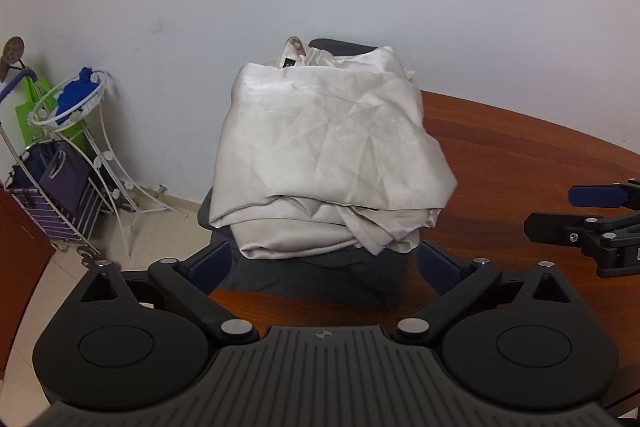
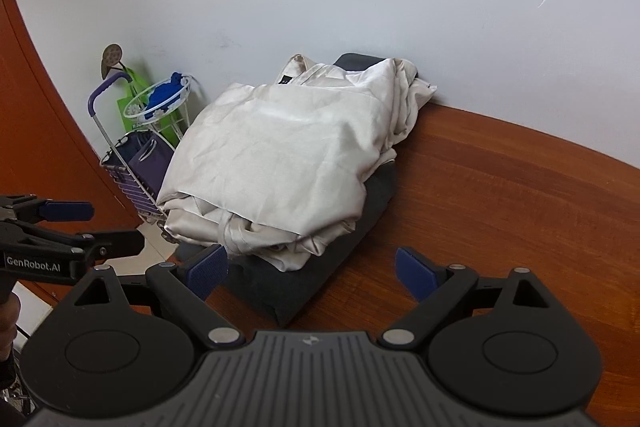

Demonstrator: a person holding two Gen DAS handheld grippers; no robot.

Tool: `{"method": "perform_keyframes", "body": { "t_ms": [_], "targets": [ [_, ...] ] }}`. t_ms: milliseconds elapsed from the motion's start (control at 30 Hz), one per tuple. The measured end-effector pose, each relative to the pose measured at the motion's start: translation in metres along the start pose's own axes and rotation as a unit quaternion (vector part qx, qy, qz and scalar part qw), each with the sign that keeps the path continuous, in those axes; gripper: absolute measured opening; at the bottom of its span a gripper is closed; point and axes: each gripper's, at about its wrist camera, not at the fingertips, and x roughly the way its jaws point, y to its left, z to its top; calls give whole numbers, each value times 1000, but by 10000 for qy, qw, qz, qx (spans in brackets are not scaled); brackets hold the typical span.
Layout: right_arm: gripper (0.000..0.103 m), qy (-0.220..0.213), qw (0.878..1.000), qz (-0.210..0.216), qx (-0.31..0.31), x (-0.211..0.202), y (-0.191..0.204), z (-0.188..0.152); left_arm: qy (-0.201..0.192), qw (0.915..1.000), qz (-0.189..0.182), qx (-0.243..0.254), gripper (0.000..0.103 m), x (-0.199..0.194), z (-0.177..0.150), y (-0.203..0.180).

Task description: Fold clothes

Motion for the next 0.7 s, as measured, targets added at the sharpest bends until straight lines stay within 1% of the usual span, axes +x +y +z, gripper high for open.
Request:
{"method": "perform_keyframes", "body": {
  "t_ms": [100, 200, 300, 467, 700],
  "targets": [
    [102, -31, 9999, -9, -100, -10, -6, -4, 1, 10000, 68, 35, 103, -3, -9, -19],
    [102, -55, 9998, 29, -214, -22, -13, -10, 13, 9998, 219, -35, 103, -7, -21, -38],
    [102, -47, 9994, 61, -326, -34, -22, -16, 38, 9996, 217, -155, 103, -13, -30, -48],
    [102, -34, 9992, 129, -376, -48, -34, -26, 86, 9987, 377, -342, 103, -27, -49, -66],
    [102, -46, 9991, 153, -395, -62, -42, -36, -24, 9981, 540, -287, 103, -36, -55, -82]
  ]
}}
